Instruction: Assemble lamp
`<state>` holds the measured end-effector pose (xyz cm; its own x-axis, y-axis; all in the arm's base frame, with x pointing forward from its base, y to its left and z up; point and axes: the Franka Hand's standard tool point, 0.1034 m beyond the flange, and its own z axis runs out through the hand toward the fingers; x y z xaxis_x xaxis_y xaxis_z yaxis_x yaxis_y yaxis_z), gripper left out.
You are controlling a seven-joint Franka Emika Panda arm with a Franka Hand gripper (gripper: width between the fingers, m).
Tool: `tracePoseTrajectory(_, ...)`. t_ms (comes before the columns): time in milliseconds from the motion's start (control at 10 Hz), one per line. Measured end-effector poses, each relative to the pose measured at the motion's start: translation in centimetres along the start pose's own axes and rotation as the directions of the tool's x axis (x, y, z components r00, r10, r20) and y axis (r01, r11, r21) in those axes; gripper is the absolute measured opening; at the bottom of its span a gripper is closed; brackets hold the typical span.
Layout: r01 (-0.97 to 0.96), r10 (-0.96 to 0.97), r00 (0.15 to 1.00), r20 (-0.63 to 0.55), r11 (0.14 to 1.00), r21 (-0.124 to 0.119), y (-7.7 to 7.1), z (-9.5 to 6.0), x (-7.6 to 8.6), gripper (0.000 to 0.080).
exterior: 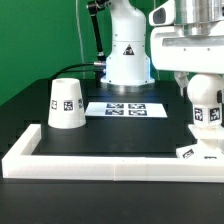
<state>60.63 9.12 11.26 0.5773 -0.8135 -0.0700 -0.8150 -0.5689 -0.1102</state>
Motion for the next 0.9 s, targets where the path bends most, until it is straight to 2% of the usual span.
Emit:
tracePoseTrajectory(400,-0.238,0.238,0.971,0.017,0.971,0.003,0.01,0.06,-0.18,0.0579)
tracePoseTrajectory(600,-0.427,0.426,0.903,0.061,0.904,0.01,-0.05,0.15,-0.43,0.0579)
tracePoseTrajectory(900,-0.685,0.682,0.724,0.108,0.729,-0.01,-0.42,0.35,-0.9,0.0579)
